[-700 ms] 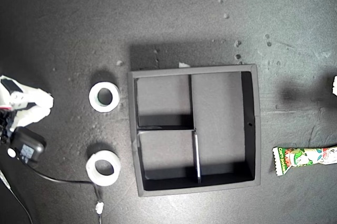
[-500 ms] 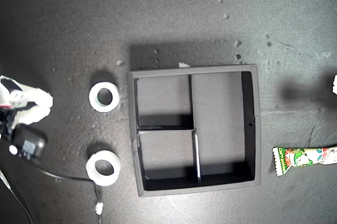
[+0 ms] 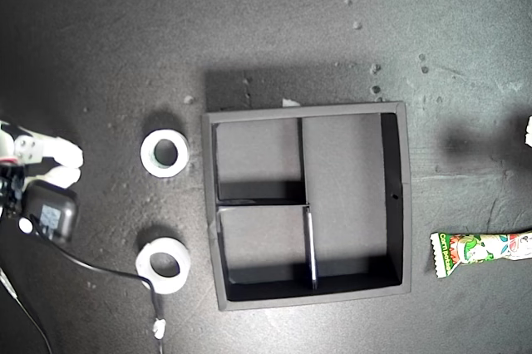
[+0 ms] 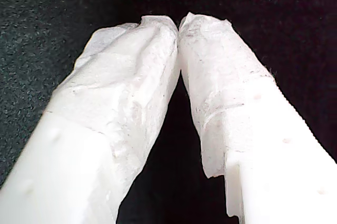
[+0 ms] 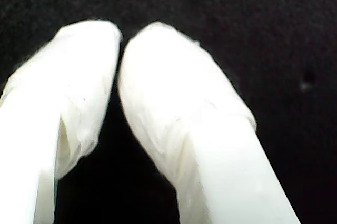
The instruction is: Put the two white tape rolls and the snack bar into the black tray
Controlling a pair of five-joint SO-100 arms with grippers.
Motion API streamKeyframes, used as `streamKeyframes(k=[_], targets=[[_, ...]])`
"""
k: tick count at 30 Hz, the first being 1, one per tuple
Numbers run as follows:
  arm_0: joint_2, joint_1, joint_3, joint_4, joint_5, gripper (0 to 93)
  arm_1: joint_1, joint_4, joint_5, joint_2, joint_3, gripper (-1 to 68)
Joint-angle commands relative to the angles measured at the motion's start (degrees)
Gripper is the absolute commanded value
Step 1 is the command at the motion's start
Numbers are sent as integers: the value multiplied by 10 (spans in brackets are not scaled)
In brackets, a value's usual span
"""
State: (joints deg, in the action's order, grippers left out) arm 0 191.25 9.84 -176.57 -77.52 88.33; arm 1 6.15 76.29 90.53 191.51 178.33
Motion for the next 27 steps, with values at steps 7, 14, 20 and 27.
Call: streamKeyframes(k=[7, 14, 20, 27], targets=[[25, 45, -25, 90, -97, 22, -2, -86, -43, 4, 7, -5], [25, 21, 47, 199, -189, 151, 12, -104, 136, 4, 7, -6], [26, -15, 84, 275, -230, 224, 18, -66, 293, 4, 7, -7], [23, 22, 174, 215, -226, 224, 54, -208, -54, 4, 7, -6]])
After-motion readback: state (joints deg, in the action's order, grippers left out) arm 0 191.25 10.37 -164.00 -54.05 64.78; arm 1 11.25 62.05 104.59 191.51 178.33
